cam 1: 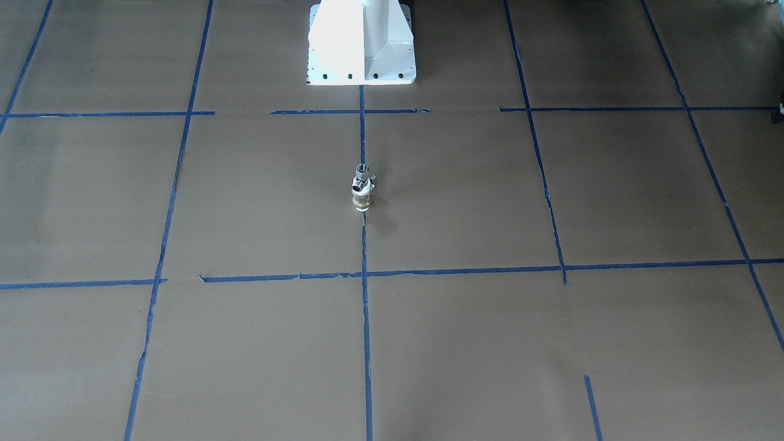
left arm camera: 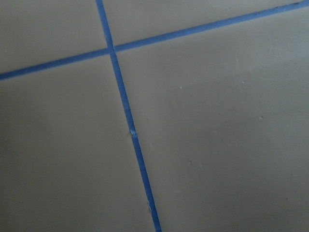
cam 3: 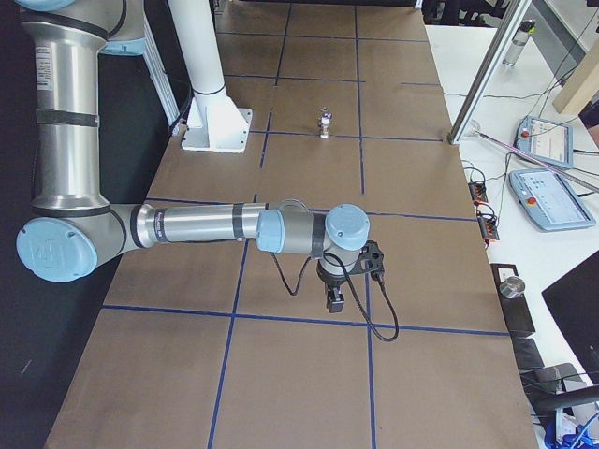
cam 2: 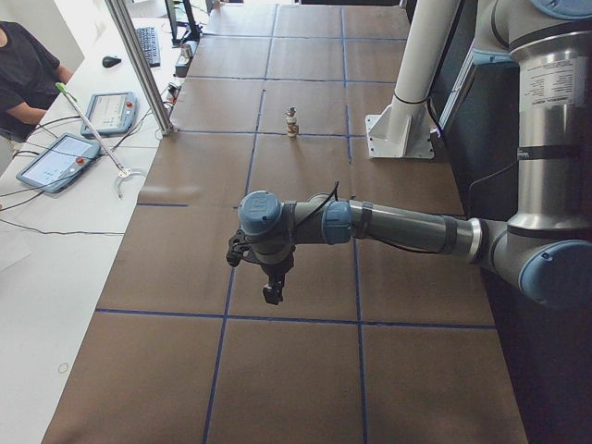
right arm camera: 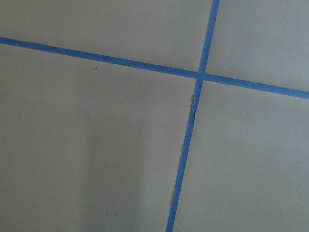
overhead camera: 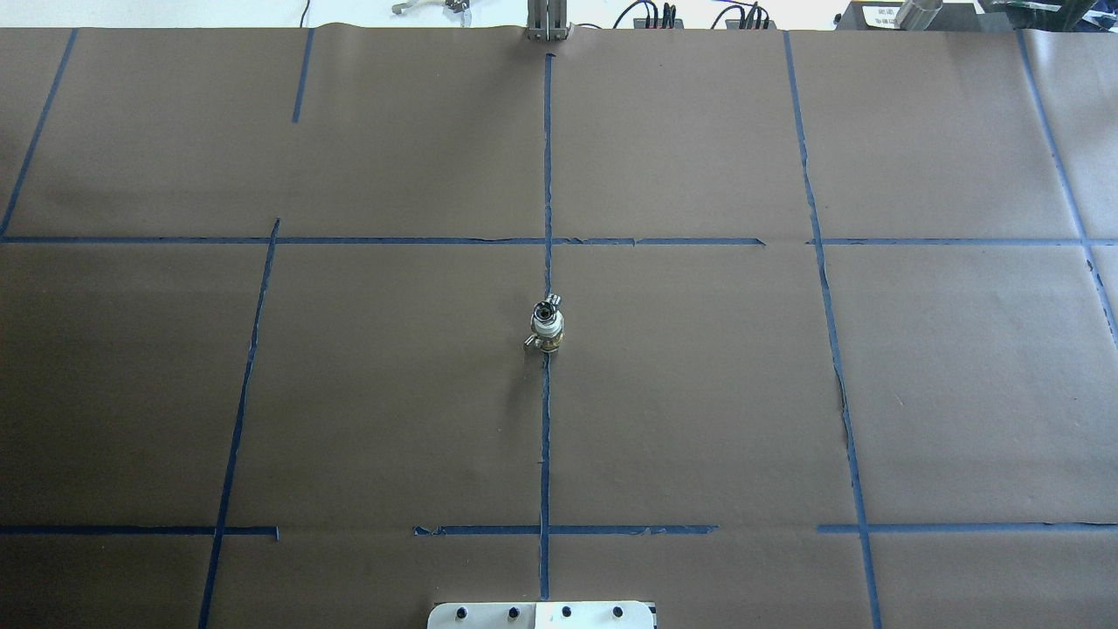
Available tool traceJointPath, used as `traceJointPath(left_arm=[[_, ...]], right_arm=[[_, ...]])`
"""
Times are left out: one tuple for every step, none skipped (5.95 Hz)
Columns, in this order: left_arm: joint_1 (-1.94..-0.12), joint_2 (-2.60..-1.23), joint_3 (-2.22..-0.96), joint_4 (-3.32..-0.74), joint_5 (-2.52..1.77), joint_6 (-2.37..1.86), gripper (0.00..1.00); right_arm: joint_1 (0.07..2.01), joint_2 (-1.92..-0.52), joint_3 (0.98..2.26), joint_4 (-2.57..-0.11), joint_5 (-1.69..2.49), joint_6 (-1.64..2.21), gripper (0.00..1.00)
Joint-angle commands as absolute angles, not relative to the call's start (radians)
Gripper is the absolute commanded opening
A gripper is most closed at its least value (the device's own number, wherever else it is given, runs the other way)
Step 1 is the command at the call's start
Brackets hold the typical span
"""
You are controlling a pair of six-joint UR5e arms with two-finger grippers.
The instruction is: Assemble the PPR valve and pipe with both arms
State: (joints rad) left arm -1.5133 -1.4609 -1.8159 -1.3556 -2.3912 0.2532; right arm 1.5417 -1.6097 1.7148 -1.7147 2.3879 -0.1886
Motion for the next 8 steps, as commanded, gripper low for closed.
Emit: traceJointPath(left_arm=[[-1.526, -1.454, -1.798, -1.348, -2.391, 0.296, 1.0], [-1.526, -1.465, -1.798, -1.35, -2.387, 0.293, 1.0], [-1.526, -1.471, -1.764, -1.351, -2.388, 0.29, 1.0], [-1.526, -1.471, -1.726, -1.353, -2.393, 0.29, 1.0], [-1.526, -1.479, -1.727, -1.351, -2.393, 0.264, 1.0], [-1.528, -1.486, -1.758, -1.353, -2.393, 0.148, 1.0], [-1.528, -1.486, -1.794, -1.353, -2.39, 0.14, 1.0], [-1.526, -1.489, -1.795, -1.358, -2.393, 0.141, 1.0]], right_arm=[[1.522, -1.601, 1.715, -1.721, 2.384, -0.155, 1.0], [1.503, -1.603, 1.717, -1.717, 2.382, -0.081, 1.0], [1.497, -1.598, 1.717, -1.71, 2.358, -0.083, 1.0], [1.497, -1.603, 1.712, -1.709, 2.356, -0.081, 1.0], [1.497, -1.606, 1.715, -1.709, 2.355, -0.081, 1.0], [1.497, -1.602, 1.71, -1.706, 2.35, -0.092, 1.0], [1.483, -1.601, 1.712, -1.685, 2.353, -0.077, 1.0], [1.485, -1.615, 1.716, -1.684, 2.352, -0.093, 1.0]])
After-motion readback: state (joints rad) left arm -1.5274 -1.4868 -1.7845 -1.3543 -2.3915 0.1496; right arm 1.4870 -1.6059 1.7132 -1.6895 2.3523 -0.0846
